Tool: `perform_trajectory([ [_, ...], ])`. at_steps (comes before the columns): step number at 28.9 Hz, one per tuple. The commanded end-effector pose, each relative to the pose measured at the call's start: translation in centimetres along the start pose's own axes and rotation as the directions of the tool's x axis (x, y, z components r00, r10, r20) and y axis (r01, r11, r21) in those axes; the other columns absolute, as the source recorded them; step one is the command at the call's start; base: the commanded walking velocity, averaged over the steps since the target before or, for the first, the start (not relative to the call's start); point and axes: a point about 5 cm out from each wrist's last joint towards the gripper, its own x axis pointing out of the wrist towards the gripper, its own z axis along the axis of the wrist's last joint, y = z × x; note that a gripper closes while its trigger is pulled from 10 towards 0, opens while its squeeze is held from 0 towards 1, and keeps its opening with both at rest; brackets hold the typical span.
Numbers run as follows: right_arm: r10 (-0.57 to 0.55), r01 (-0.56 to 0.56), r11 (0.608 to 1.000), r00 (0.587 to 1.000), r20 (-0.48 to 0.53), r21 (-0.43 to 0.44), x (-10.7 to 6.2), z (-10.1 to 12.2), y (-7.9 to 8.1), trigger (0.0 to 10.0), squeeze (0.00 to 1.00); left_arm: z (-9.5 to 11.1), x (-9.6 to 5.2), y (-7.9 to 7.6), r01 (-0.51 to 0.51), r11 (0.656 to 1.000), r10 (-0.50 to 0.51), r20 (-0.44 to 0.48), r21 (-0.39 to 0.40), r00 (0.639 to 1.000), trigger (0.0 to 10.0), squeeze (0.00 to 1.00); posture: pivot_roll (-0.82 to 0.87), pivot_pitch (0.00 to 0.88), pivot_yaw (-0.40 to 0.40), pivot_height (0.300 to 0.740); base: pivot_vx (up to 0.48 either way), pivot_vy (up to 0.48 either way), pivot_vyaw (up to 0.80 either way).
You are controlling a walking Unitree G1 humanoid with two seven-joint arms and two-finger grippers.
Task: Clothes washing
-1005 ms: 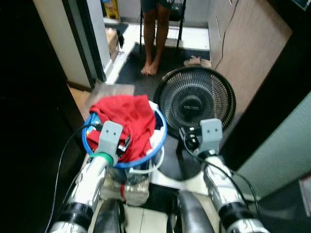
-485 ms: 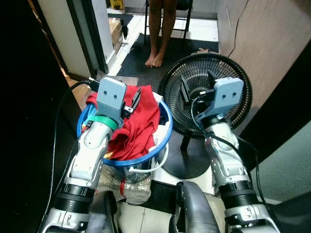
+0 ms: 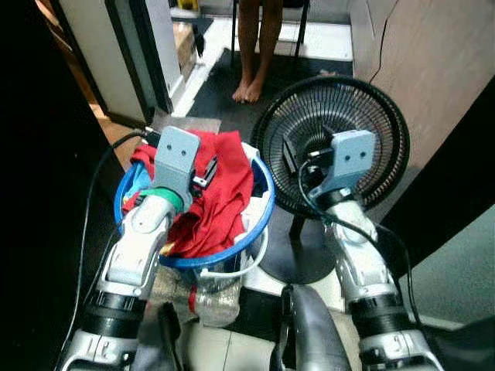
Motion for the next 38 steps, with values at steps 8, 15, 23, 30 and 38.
perform_trajectory([
  [8, 0.002, -0.002, 1.000, 0.999, -0.038, -0.006, 0.0, -0.6, -0.1, 10.0, 0.00, -2.7, 0.8, 2.8, -0.103, 0.993, 0.091, -0.169, -0.062, 0.981, 10.0, 0.00, -0.03, 0.000, 0.027, 0.535, 0.000, 0.000, 0.00],
  [15, -0.006, 0.006, 1.000, 0.998, -0.060, -0.014, -0.6, -0.9, -0.5, 10.0, 0.00, -6.3, -0.2, 3.8, -0.028, 0.998, 0.045, -0.327, 0.056, 0.944, 10.0, 0.00, -0.03, 0.013, 0.029, 0.535, 0.000, 0.000, 0.00],
  [23, 0.003, -0.004, 1.000, 0.998, -0.068, -0.013, -0.7, -1.1, -0.2, 10.0, 0.00, -8.0, -0.9, 4.3, -0.031, 0.994, 0.071, -0.391, 0.108, 0.918, 4.7, 0.00, -0.03, 0.009, 0.024, 0.535, 0.000, 0.000, 0.00],
  [30, 0.015, -0.016, 1.000, 0.998, -0.065, -0.014, -0.5, -1.0, -0.2, 10.0, 0.00, -10.9, -2.3, 4.5, -0.016, 0.973, 0.119, -0.442, 0.229, 0.889, 0.0, 0.00, -0.03, 0.001, 0.018, 0.535, 0.000, 0.000, 0.00],
  [38, 0.016, -0.017, 1.000, 0.998, -0.060, -0.019, -0.5, -0.9, -0.3, 10.0, 0.00, -10.8, -2.5, 4.2, -0.017, 0.977, 0.105, -0.410, 0.211, 0.906, 0.0, 0.00, -0.04, 0.000, 0.018, 0.535, 0.000, 0.000, 0.00],
])
